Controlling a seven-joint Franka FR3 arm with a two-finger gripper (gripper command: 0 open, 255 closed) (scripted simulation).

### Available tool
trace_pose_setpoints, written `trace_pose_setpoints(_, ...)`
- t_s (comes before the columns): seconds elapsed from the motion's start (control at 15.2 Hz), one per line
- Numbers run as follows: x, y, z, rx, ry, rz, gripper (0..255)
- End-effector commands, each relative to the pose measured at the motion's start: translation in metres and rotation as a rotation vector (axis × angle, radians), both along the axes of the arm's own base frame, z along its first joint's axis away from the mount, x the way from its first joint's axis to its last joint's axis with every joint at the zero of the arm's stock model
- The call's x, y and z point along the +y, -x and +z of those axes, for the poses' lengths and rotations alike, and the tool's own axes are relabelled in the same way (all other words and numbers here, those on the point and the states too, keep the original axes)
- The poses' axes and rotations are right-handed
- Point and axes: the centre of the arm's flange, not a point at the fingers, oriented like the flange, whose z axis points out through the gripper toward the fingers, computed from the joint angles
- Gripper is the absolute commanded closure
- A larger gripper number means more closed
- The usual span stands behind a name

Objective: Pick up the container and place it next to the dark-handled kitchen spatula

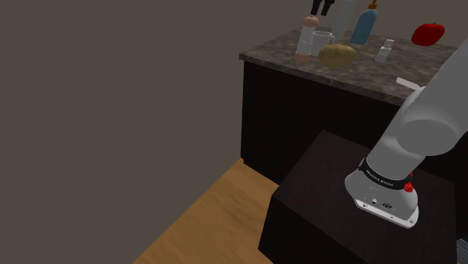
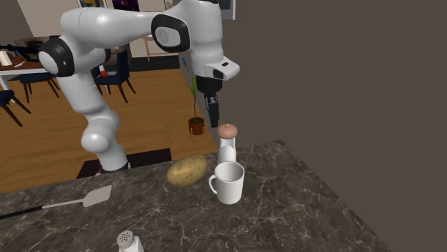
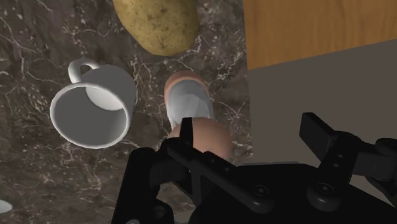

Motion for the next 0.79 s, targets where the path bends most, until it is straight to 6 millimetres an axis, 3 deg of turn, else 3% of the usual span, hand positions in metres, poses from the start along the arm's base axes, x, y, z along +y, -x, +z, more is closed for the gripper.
trace_pose_setpoints(0.0,-0.025,-0.01,0.001,-0.006,-0.016,0.001,0)
trace_pose_setpoints(0.13,-0.049,-0.02,0.001,-0.01,-0.031,-0.001,0)
trace_pose_setpoints(0.73,-0.043,-0.024,-0.038,-0.01,-0.031,-0.001,0)
